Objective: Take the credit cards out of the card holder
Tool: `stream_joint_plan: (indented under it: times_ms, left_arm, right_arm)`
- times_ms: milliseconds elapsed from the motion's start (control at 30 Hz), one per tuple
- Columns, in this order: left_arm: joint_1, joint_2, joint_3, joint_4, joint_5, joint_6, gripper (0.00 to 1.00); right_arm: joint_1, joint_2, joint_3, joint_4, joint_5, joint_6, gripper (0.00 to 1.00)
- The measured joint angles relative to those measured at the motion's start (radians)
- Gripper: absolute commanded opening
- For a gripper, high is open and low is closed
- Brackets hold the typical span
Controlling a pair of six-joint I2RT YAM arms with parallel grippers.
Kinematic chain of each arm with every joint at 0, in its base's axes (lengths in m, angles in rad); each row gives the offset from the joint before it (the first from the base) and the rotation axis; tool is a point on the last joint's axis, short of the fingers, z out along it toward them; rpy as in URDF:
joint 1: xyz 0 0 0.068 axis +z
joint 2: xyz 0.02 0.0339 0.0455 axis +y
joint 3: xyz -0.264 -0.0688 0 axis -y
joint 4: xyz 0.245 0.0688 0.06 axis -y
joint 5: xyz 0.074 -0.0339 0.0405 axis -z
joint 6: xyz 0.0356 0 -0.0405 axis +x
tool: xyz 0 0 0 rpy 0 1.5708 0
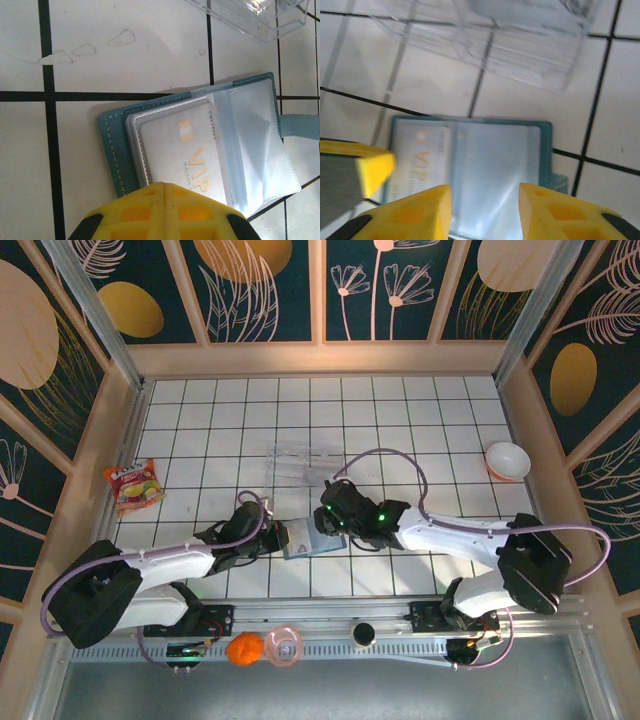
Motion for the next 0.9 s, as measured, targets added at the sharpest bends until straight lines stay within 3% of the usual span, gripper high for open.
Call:
stream_joint_plan:
  times_ms: [133, 333, 633, 900]
  left_arm:
    - [0.0, 0.0, 0.003, -0.002, 0.0, 0.003, 0.0]
    - [0.0, -0.001, 0.003, -0.002, 0.001, 0.007, 0.0]
    - [0.0, 0.011, 0.003, -0.005, -0.002, 0.018, 0.0]
    - [0.0, 0.01, 0.003, -0.005, -0.002, 0.018, 0.0]
  right_arm:
    - [-0.029, 0.068, 0.048, 0.052, -0.146, -0.037, 0.29]
    - [-0.071, 0.196, 0.035, 0.11, -0.329, -0.045, 0.3]
    - [-0.105, 0.248, -0.007, 0.185, -0.49, -0.036, 0.32]
    - [-0.108, 0.285, -0.01, 0.227, -0.554, -0.034, 0.32]
